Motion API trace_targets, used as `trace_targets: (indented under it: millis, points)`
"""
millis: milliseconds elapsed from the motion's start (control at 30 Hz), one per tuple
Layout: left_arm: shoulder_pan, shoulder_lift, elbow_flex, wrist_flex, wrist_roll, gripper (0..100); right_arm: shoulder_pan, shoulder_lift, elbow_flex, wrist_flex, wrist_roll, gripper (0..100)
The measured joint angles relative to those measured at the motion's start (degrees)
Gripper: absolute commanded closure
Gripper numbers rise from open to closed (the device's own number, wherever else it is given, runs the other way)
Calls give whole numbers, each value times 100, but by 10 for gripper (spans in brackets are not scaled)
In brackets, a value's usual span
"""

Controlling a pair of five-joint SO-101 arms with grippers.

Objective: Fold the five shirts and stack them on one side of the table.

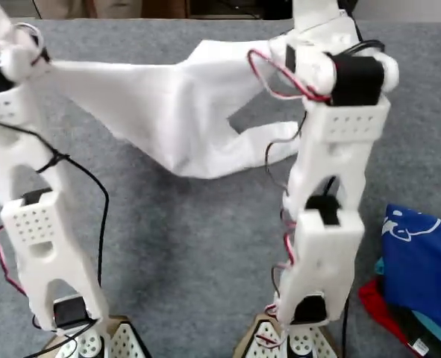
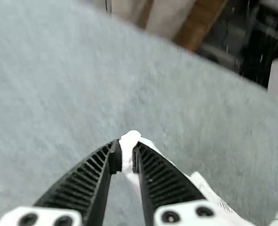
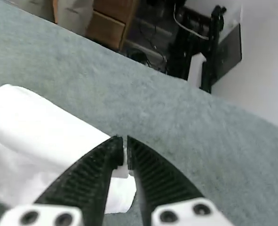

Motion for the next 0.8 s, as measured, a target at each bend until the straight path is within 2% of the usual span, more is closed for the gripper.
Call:
trace_targets:
  millis: [133,233,433,567,800]
  points:
    - [-167,-1002,35,0,-105,980,-220,-1398,1011,0,9,993]
    - [-193,-1776,352,0,-105,980,-229,-2295,1257,-18,123,993]
    - [-193,-3464,1284,0,-105,980,299,-3780,1292,-237,246,993]
    - [-193,-4615,2189,0,-105,980,712,-4501,1292,-835,255,992]
    - [-193,-6796,4123,0,-149,980,844,-5169,1319,-1952,809,992]
